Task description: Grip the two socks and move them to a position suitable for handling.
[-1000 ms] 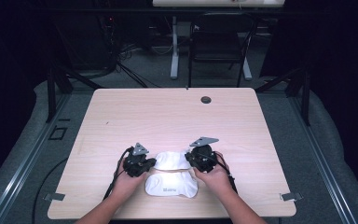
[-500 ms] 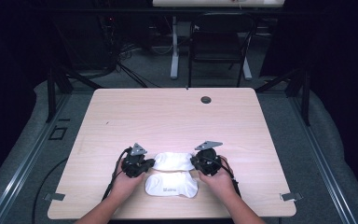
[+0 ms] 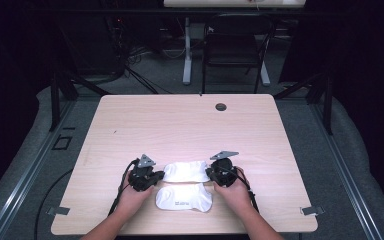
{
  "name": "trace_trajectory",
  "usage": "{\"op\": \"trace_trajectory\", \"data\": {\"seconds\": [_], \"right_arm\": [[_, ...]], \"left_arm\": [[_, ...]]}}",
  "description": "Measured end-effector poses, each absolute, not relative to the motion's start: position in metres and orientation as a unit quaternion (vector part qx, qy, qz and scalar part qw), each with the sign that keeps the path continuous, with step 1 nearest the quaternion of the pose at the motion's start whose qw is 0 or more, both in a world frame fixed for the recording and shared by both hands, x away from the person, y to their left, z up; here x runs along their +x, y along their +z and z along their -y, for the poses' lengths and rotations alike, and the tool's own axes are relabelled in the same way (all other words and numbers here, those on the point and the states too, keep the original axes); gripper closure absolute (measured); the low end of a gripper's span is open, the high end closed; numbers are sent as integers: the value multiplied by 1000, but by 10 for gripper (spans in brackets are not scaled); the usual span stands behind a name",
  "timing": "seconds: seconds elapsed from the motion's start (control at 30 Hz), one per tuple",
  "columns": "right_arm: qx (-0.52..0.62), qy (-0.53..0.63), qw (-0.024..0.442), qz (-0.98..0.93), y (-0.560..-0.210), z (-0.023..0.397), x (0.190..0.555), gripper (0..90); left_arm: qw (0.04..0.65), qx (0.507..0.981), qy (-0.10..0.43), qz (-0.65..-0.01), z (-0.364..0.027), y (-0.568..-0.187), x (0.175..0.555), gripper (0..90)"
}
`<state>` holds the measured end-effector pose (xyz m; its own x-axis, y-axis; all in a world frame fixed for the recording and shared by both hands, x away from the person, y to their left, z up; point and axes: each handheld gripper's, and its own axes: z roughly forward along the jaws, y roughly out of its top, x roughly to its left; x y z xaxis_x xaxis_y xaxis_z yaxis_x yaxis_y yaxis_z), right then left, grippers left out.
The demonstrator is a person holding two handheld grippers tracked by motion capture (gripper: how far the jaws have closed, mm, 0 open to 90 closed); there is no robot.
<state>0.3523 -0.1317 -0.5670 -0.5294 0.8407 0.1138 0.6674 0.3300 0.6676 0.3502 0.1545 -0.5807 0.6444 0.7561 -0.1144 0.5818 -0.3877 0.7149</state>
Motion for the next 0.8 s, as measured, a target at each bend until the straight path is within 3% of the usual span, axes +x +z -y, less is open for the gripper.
{"op": "trace_trajectory", "data": {"seconds": [0.8], "right_arm": [[480,341,124,-798,-572,135,353,847]], "left_arm": [[385,820,108,-409,-158,-582,345,876]]}}
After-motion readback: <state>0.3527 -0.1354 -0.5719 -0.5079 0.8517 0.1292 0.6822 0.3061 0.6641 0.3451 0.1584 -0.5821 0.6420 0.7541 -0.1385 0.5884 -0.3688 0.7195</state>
